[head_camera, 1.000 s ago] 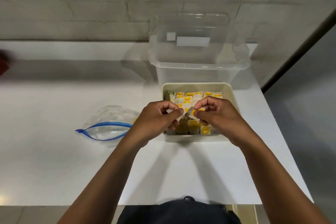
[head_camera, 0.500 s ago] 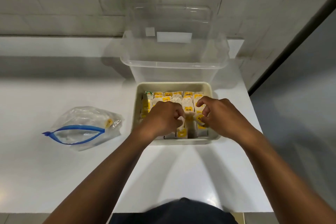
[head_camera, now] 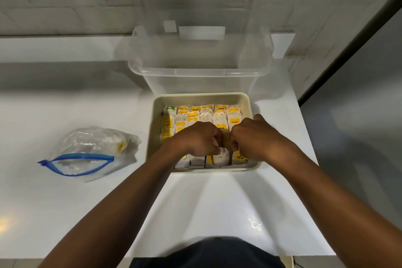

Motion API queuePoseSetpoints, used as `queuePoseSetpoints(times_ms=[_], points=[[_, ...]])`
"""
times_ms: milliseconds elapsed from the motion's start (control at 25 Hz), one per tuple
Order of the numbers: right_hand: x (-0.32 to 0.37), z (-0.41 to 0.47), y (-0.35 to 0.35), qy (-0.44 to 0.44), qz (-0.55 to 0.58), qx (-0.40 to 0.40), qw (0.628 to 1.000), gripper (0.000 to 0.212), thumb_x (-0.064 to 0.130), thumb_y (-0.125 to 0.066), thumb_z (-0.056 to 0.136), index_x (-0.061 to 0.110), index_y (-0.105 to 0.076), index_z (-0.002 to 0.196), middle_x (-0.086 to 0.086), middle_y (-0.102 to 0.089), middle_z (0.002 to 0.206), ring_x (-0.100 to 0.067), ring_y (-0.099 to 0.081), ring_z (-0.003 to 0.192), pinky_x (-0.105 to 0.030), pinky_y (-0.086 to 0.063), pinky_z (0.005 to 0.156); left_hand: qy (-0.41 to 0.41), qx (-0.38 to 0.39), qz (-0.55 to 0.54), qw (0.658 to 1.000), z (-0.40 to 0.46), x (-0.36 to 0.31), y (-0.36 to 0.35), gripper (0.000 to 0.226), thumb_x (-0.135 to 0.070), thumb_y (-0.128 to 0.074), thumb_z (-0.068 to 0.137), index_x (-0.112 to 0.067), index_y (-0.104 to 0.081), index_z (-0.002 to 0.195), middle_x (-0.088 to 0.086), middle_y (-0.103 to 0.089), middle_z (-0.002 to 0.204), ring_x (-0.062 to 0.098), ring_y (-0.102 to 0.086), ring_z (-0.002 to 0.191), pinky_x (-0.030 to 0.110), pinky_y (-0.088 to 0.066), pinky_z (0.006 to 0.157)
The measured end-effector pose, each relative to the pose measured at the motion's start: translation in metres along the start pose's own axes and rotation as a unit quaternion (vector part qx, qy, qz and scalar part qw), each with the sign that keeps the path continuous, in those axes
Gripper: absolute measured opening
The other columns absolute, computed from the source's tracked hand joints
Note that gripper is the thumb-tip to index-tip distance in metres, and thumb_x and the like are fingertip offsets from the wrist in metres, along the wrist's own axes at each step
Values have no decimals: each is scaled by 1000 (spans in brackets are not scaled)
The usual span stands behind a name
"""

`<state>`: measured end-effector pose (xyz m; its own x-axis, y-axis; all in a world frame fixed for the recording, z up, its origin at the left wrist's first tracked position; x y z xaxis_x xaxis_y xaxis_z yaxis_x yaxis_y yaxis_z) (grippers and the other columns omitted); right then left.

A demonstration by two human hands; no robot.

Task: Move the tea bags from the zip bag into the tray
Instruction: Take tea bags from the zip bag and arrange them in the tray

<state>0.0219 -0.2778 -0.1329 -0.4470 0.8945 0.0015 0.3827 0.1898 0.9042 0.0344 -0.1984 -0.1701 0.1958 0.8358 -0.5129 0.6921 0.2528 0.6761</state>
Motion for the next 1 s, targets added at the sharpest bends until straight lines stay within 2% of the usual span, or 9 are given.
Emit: queuePoseSetpoints(times_ms=[80,160,240,320,400,480,560,680,1000], points=[[-1,0,1,-15,-24,1,1000,28,4,-55,88,26,-67,99,1,-65,98,-25,-55,104,-36,-31,91,-5,-18,20,1000,4,-1,6,19,-31,-69,88,-15,-69,97,-6,-67,88,15,-60,88,23,-42,65],[0,-1,3,-17,-40,0,999,23,3,-53,89,24,-62,89,3,-59,86,-26,-54,104,-38,-29,91,-13,-25,4,1000,7,-3,13,17,-30,-69,88,-17,-71,99,-5,-71,93,14,-62,92,24,-45,71],[1,-1,3,-12,-48,11,999,24,4,-51,89,25,-51,78,6,-45,71,-24,-54,103,-42,-27,94,-19,9,-10,1000,9,-5,9,19,-27,-71,87,-19,-73,104,-6,-73,97,13,-63,93,25,-48,78],[2,1,1,-5,-40,25,999,24,4,-51,89,26,-51,82,7,-43,70,-23,-54,103,-44,-25,97,-14,55,26,998,11,-6,-3,24,-28,-71,86,-22,-73,109,-5,-72,100,14,-63,95,27,-49,80],[2,2,-2,0,-33,37,999,25,2,-51,87,28,-53,87,7,-46,73,-23,-54,102,-45,-24,96,-4,58,32,998,17,-1,-11,26,-31,-72,85,-22,-74,109,-3,-73,102,16,-65,98,31,-52,83],[2,4,-3,2,-32,31,999,27,0,-50,85,25,-55,92,4,-53,81,-24,-56,101,-46,-25,95,2,14,44,999,23,2,-13,25,-35,-72,83,-21,-75,104,0,-73,99,19,-65,95,30,-52,75],[2,5,-4,-3,-30,11,999,30,-3,-50,85,22,-58,99,1,-58,89,-26,-57,100,-47,-26,96,11,-50,81,995,26,5,-9,26,-40,-71,82,-21,-74,99,3,-71,93,21,-63,87,27,-45,65],[0,8,-3,-19,-23,-13,999,35,-3,-50,84,21,-60,108,-1,-61,94,-28,-59,99,-47,-26,97,35,-118,134,983,28,8,-2,29,-44,-69,84,-20,-69,101,5,-62,92,25,-62,85,29,-41,62],[-2,16,0,-60,-33,-34,997,28,7,-50,93,20,-58,117,-2,-67,108,-28,-61,104,-43,-27,101,9,-161,165,973,30,4,4,25,-41,-64,88,-24,-68,105,6,-65,99,26,-64,90,30,-38,62]])
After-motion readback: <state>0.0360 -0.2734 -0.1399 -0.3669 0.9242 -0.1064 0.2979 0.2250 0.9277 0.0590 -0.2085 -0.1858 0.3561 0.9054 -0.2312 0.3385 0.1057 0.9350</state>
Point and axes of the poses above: each hand's wrist, its own z-axis towards the middle knuckle, its own y-axis out of the back of the hand, x = y × z, the point moved 9 cm from there along z, towards the middle knuckle
